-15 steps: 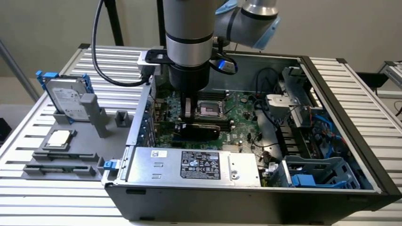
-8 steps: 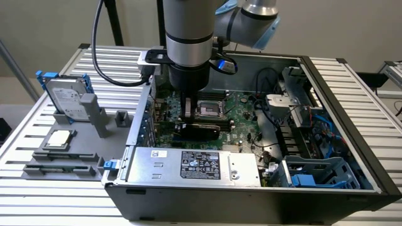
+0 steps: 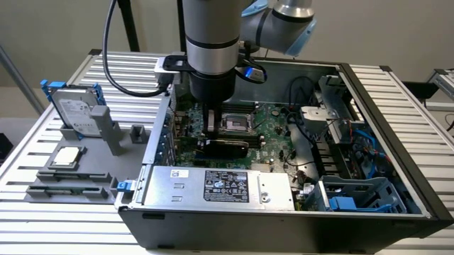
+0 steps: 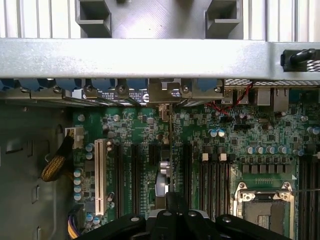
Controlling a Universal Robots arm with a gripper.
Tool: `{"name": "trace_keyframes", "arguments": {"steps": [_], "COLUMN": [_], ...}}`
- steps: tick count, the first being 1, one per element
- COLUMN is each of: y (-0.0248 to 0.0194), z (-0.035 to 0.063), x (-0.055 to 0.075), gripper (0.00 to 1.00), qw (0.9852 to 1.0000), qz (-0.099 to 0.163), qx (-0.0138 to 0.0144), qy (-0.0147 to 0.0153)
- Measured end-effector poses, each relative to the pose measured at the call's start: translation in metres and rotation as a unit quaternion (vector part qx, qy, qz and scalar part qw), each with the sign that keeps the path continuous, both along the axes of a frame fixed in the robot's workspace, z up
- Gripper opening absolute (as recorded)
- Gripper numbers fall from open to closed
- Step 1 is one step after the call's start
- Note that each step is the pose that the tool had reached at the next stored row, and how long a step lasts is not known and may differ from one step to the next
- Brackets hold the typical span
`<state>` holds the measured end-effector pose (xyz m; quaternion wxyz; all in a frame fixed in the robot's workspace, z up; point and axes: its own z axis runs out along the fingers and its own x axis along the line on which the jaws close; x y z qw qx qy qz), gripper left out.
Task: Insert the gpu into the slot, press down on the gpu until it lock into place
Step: 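Insert the gpu into the slot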
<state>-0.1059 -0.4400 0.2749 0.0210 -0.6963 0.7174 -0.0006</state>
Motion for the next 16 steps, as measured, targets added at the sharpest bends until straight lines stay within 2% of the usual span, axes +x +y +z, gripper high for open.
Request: {"name": "trace_keyframes", "arguments": {"steps": [16], "y": [0.0001], "z": [-0.0060], "x": [-0.0001], "gripper": [0.11], "qw": [1.0000], "qz": [0.000], "qx": [0.0000], "qy": [0.0000]}}
